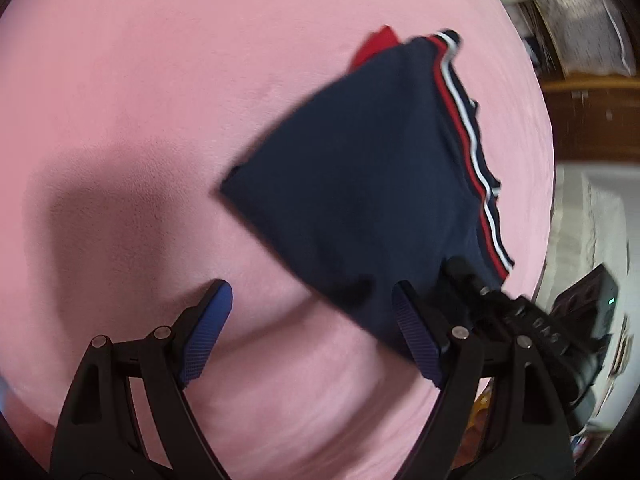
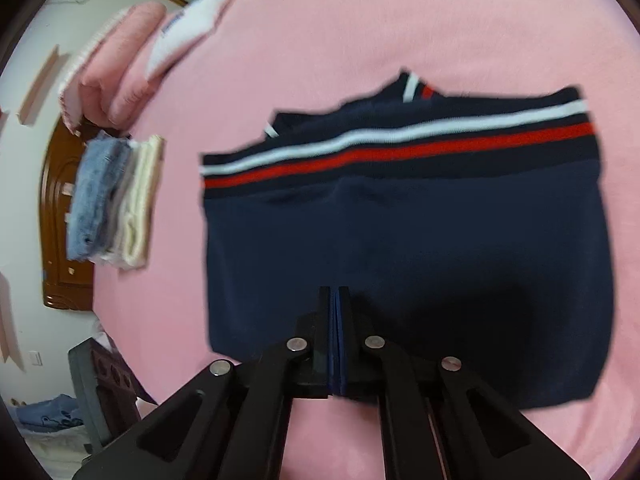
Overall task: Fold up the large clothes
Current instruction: 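Grasp one side of the folded jacket with the left tool and fold it across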
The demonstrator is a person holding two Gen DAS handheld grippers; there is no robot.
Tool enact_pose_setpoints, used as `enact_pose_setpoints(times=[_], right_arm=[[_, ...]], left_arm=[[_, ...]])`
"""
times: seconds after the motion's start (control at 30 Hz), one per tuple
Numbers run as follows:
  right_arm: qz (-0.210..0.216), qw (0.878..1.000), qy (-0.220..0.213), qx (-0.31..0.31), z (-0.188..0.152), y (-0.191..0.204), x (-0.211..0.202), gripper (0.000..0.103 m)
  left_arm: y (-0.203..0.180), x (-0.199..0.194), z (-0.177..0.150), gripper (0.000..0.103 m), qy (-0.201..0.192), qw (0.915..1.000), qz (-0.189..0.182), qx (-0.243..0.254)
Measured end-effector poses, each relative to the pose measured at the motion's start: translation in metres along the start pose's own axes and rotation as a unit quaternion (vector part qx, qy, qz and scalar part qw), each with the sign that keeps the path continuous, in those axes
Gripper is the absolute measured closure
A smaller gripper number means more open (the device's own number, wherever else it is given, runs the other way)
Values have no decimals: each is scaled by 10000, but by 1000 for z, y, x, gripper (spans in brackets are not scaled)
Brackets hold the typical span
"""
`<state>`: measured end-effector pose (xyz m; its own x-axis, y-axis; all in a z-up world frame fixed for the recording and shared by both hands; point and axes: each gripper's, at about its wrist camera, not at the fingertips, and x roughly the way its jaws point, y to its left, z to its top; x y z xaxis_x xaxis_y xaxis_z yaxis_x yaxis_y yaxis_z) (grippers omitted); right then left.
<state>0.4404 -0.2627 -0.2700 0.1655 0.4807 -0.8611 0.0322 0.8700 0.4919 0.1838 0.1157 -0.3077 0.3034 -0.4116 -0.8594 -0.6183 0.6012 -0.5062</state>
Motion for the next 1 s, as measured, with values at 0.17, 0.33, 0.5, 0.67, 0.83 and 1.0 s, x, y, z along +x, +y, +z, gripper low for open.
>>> enact_pose_setpoints(times=[0.17,0.33,0.5,0.67,0.83,1.0], right_arm=[[135,9995,51,275,5,-13,21,101],[260,9991,-28,327,5,-20,36,101],[435,9987,-46,249,7,-22,45,101],[683,9974,-2,216,9,-24,44,102],[1004,9949,-71,64,6,-43,24,102],[1096,9940,11,7,12,-76,15,102]], left_arm=[[-10,8,6,23,-348,9989,28,324],[-26,5,13,46,-1109,9926,-80,489],[-61,-10,-1,85,-1944,9750,170,1064],[-123,-49,-55,99,-2774,9190,-81,2802],[-180,-53,-108,100,-2562,8666,-474,4256],[-209,-34,-151,100,-2331,8095,-513,5365]])
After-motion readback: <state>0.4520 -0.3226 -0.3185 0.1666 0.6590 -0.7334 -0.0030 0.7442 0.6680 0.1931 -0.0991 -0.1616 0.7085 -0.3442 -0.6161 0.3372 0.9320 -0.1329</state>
